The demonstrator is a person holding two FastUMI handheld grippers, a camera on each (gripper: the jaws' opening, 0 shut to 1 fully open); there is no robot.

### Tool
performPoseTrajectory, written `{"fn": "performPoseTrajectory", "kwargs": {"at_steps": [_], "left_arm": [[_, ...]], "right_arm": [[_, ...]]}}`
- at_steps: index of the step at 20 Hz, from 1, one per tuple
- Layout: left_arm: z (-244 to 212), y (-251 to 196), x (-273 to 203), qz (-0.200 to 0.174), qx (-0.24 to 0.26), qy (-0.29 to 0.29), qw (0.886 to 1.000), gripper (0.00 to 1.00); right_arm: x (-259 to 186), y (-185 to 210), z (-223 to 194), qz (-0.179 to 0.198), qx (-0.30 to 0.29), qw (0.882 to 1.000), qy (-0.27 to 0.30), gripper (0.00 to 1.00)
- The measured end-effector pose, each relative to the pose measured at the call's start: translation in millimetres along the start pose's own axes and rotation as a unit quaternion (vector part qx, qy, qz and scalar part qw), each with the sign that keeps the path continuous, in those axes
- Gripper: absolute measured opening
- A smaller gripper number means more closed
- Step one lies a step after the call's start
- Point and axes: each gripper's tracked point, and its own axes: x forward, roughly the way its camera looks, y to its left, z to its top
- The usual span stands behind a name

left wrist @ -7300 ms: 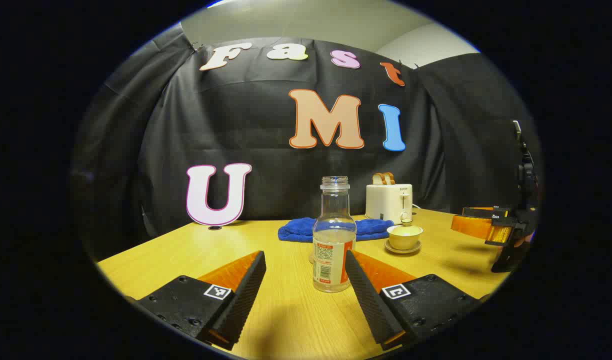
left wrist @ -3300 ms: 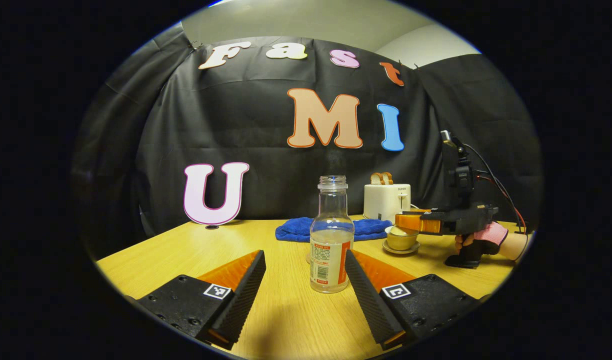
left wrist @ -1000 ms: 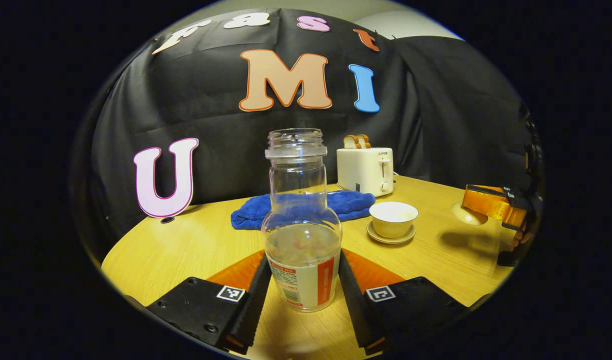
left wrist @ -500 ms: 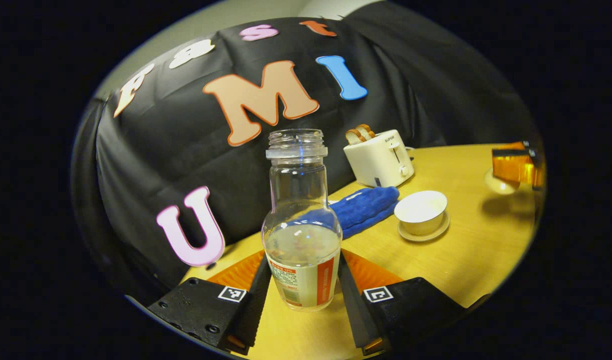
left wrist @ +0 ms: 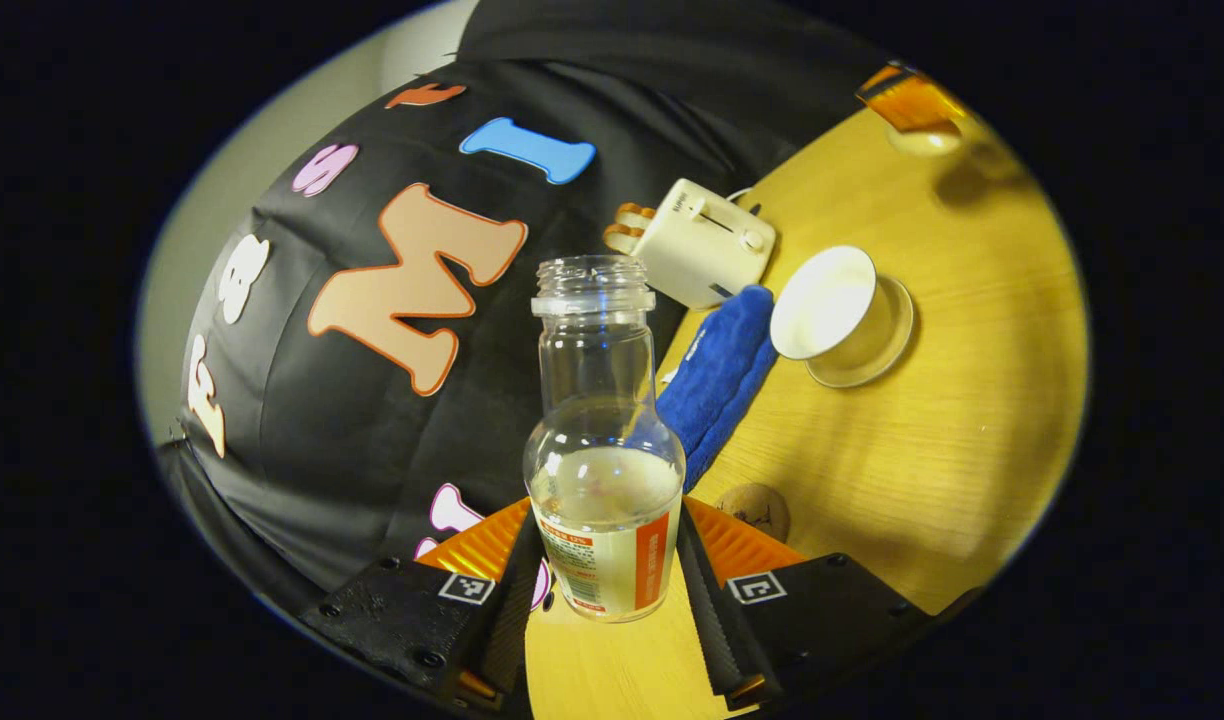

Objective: Open the teacup lid with one hand, grasp the water bottle and pour water into the teacup with the other hand; after pouring, place the water bottle on the coaster and then close the teacup lid.

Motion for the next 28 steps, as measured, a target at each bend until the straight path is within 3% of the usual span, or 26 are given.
{"fn": "performPoseTrajectory", "kwargs": {"at_steps": [6, 11, 28], "left_arm": [[-5.6, -2.4, 20.5, -0.002, 0.125, 0.031, 0.992, 0.69], [11.2, -5.8, 32.0, -0.006, 0.196, 0.025, 0.98, 0.68], [34.7, 2.7, 43.6, 0.002, 0.34, 0.012, 0.94, 0.68]], "right_arm": [[-0.9, -15.7, 0.4, -0.015, 0.001, 1.0, 0.001, 0.29], [-1.5, -16.4, 0.5, -0.015, -0.001, 1.0, 0.001, 0.29], [-1.6, -17.7, 0.5, -0.019, -0.001, 1.0, -0.001, 0.29]]}}
